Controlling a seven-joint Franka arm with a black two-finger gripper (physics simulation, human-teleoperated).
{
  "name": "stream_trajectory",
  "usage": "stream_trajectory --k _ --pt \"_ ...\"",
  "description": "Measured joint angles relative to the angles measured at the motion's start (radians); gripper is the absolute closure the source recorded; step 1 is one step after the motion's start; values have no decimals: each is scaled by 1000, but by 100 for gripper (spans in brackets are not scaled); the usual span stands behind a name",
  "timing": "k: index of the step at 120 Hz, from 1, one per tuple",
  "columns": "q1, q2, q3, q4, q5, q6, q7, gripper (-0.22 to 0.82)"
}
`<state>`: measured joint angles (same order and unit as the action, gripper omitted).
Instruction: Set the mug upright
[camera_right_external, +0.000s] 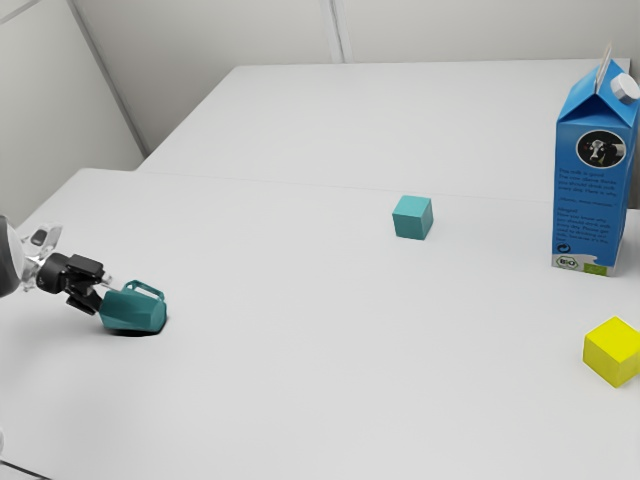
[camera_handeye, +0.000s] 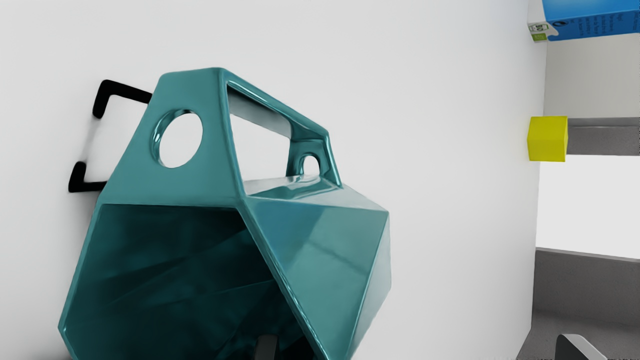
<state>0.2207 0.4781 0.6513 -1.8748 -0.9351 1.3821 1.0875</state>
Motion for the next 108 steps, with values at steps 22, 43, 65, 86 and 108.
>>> stream_trajectory --k 22,43,65,86,108 --pt "-1 -4 -1 -12 -3 -1 11 22" --pt "-1 -4 -10 -15 -6 -2 3 57" --pt "-3 -5 -23 -27 -15 2 -14 71" --pt "-3 -14 -29 -26 -17 7 -31 76" --pt "-8 -51 -51 -17 -16 13 -50 78"
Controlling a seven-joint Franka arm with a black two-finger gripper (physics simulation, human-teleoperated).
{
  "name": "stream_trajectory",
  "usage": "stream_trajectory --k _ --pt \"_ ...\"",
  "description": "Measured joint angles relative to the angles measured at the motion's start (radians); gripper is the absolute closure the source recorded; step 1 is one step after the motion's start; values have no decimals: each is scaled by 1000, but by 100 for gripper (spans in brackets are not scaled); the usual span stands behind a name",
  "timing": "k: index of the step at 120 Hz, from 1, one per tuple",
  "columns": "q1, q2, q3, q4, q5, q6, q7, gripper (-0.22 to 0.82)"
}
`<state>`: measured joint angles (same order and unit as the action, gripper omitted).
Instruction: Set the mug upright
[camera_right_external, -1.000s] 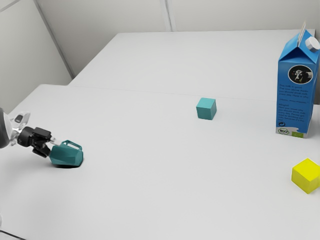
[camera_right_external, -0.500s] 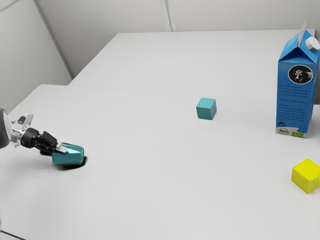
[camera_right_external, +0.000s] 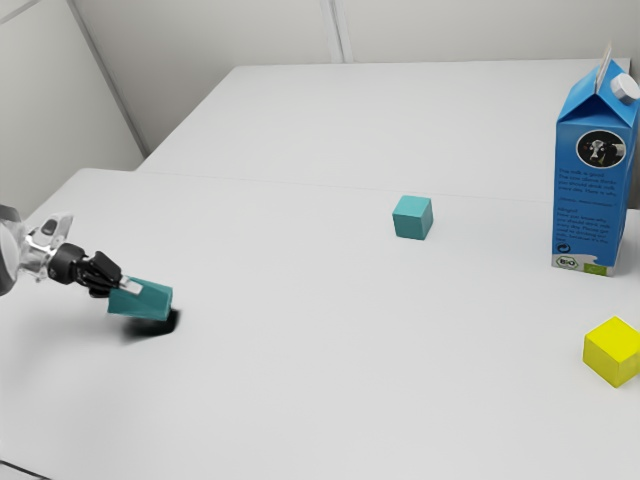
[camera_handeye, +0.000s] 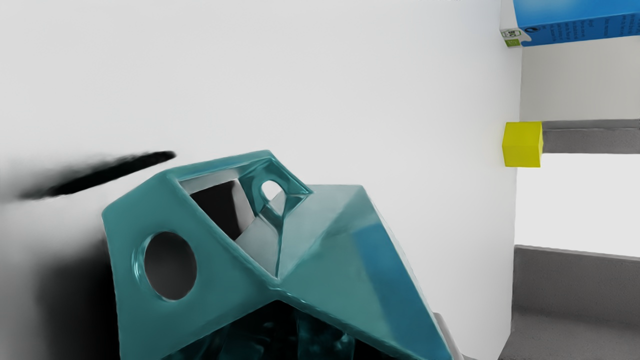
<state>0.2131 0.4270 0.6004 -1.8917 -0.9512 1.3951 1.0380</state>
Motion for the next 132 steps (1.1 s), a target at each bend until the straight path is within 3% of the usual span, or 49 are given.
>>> stream_trajectory --k 16,28,56,72,96,111,132 --pt "-16 -137 -50 8 48 26 -22 79" --pt "-52 -182 -107 97 187 72 -50 79" --pt "-216 -240 -222 126 571 340 -154 79" --pt "-280 -214 -237 84 722 546 -220 79" --pt "-300 -117 -290 37 901 816 -334 79" --pt "-299 -83 -293 34 933 888 -394 79" --pt "-299 -83 -294 36 945 898 -464 79"
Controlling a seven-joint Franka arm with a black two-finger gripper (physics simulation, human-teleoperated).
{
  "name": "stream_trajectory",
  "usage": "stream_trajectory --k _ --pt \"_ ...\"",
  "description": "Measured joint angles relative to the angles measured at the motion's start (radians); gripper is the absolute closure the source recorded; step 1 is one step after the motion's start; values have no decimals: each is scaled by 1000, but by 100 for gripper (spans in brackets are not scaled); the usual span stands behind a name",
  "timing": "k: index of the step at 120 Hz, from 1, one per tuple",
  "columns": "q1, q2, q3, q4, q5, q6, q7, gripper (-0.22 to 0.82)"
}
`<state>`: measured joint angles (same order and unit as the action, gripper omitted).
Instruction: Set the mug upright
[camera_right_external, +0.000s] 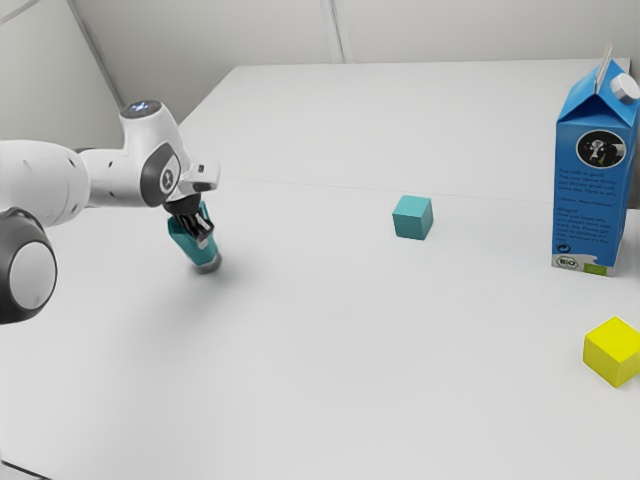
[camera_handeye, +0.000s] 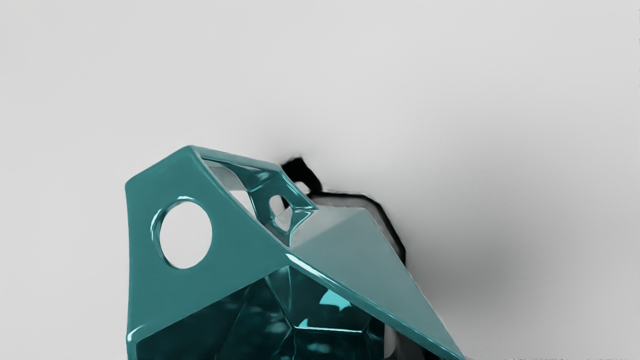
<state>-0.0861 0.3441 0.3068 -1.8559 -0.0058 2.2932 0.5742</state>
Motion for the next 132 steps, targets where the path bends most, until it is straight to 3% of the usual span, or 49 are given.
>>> stream_trajectory --k 24,52,72,86,108,124,132 --pt "0 -15 3 27 -45 -154 -63 79" --pt "0 2 3 28 -69 -219 -114 78" --pt "0 2 3 32 -75 -238 -141 41" --pt "0 -2 2 46 -73 -250 -156 24" --pt "0 -56 -14 209 -59 -357 -176 10" --pt "-12 -118 -35 391 -53 -531 -196 5" --pt "-12 -170 -82 489 -44 -642 -212 4"
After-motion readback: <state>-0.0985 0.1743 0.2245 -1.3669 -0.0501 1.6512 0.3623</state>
